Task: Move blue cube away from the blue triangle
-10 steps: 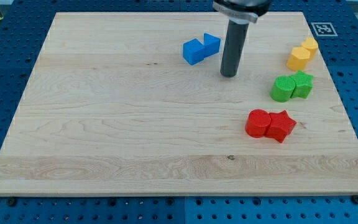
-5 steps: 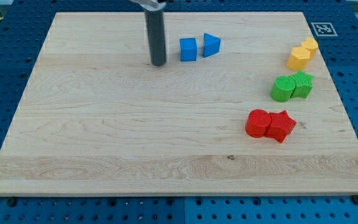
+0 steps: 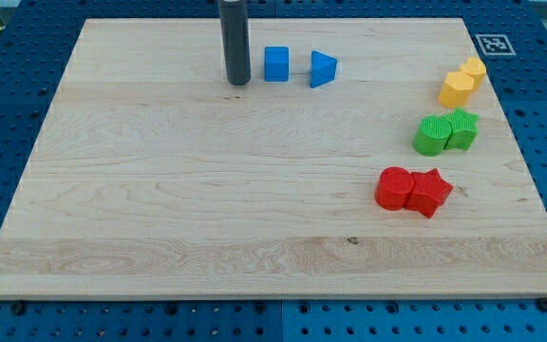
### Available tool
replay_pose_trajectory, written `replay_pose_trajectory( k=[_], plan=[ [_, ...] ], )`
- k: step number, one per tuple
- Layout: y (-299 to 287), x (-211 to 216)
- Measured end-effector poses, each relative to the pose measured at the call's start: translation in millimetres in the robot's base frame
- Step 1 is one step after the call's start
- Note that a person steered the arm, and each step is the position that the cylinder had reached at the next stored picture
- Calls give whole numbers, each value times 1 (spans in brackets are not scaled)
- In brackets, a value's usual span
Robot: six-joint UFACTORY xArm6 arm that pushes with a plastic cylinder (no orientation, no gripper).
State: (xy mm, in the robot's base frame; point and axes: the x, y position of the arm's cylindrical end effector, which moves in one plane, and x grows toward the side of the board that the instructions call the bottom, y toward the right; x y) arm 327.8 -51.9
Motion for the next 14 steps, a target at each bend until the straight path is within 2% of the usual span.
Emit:
replay_pose_trajectory(
  k=[1,2,3,4,5,6,7,9,10,11,12,13,14],
  plan=[
    [38,30],
    [83,35],
    [91,8],
    [81,-24],
    [28,-38],
    [-30,-38],
    [-36,-38],
    [-36,6],
    [-77,-5],
    [-128,-39],
    [-129,-28],
    [-102,18],
    [-74,13]
  ],
)
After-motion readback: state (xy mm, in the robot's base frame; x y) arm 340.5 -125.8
